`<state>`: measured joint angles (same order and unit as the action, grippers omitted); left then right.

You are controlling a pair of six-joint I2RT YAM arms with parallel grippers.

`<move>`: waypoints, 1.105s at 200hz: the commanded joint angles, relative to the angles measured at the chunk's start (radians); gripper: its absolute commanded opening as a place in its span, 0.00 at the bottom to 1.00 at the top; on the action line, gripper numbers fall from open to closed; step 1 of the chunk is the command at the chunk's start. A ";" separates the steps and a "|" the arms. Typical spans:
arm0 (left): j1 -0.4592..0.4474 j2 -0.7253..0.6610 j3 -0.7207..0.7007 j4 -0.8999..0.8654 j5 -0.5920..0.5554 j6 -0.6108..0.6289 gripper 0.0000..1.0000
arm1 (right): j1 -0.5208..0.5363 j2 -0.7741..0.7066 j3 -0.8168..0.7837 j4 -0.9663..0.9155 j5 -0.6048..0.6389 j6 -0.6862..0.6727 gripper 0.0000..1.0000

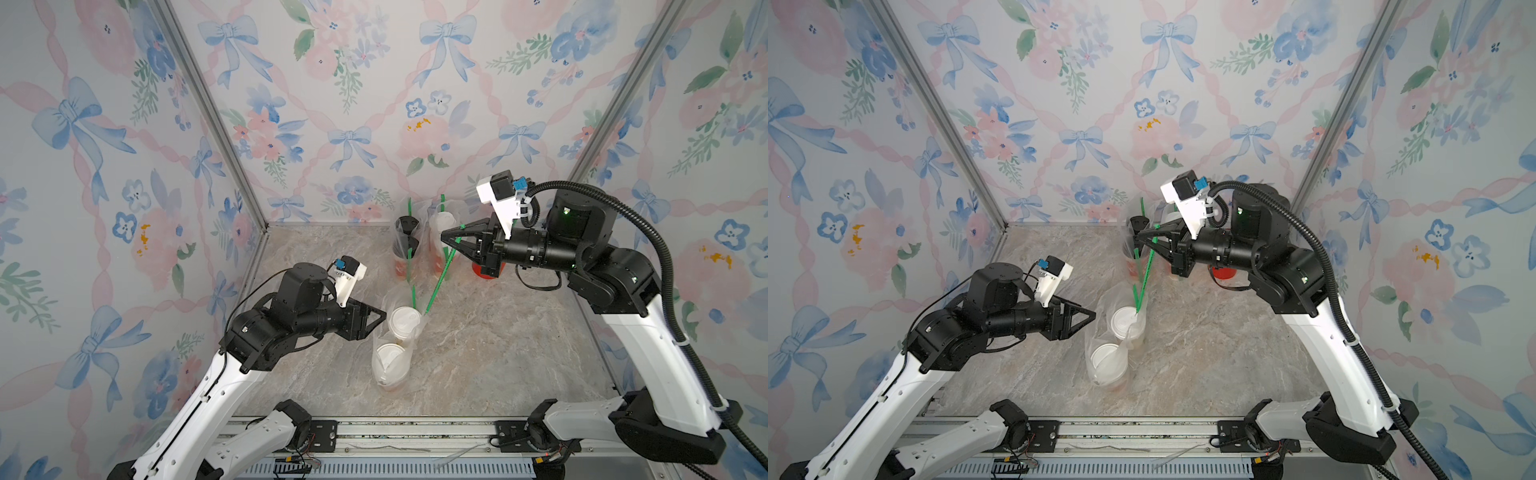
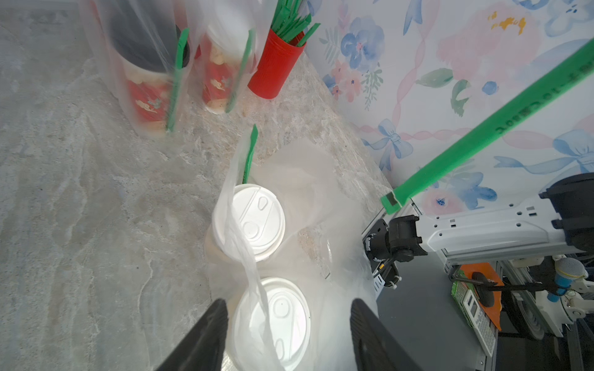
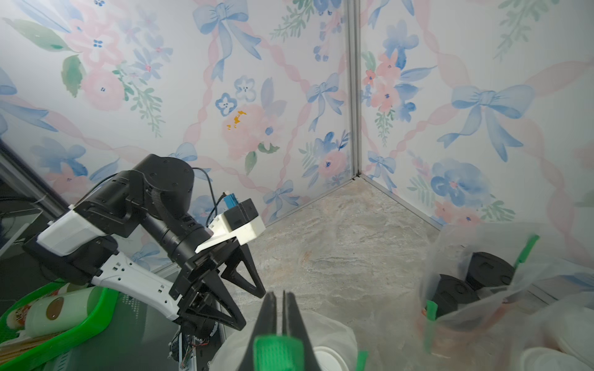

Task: Pack milk tea into plastic carrier bags
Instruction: Place the straw in the plastic carrier bag.

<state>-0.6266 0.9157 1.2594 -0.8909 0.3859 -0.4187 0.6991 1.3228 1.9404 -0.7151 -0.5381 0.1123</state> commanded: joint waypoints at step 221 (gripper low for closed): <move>-0.143 -0.018 -0.080 -0.157 -0.173 -0.077 0.06 | 0.464 0.010 -0.510 0.481 0.261 -0.003 0.04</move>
<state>-0.7658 0.9104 1.1908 -1.0439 0.2192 -0.4843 1.1374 1.3441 1.4700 -0.3328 -0.3267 0.1051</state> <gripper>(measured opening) 0.061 0.049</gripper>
